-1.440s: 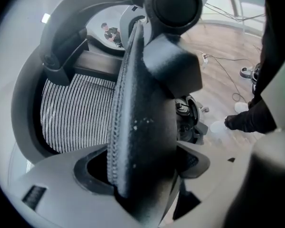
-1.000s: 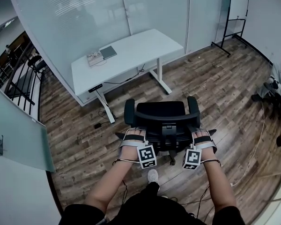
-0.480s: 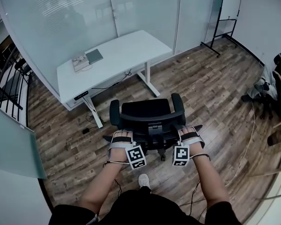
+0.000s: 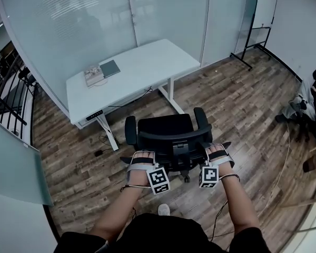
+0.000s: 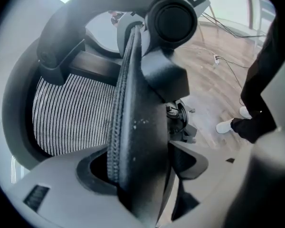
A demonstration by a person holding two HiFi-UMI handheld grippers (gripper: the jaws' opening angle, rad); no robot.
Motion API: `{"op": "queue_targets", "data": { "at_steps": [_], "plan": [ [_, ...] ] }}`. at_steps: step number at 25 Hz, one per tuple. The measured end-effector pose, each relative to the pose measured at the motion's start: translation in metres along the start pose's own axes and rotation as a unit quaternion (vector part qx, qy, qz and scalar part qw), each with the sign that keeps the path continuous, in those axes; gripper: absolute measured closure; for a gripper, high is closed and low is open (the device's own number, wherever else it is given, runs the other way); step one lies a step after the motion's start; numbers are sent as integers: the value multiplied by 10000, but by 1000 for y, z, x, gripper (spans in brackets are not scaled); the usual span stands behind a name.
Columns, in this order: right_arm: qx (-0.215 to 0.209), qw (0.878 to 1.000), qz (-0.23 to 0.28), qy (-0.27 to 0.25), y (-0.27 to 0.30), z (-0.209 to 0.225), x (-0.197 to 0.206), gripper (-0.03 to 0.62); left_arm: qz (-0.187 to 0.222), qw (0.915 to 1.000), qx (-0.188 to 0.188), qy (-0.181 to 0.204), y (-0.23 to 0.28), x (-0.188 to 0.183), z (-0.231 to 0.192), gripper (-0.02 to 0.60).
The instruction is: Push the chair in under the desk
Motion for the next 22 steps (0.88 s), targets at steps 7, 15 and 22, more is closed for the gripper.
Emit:
{"op": "queue_targets", "data": {
  "at_steps": [7,15,22],
  "plan": [
    [-93,9997,217,33,21,21,-7,198,-37,9999,-113,32,14,7,-20,236],
    [-35,9990,417,-136,51,41,-7,204,-226,9995,-205,-99,32,16,-37,238],
    [-290,9972,604,-338,80,59,-7,210,-549,9972,-234,-450,50,24,-55,270]
  ]
}}
Point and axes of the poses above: the fingertips, and each gripper's own axes: y forward along the fingers, z to its right, x out of its underside, the point moved 5 cm from there along -y, backward along the fingers, and after that the axes turned 15 degrees about y, right-handed, at the moved point
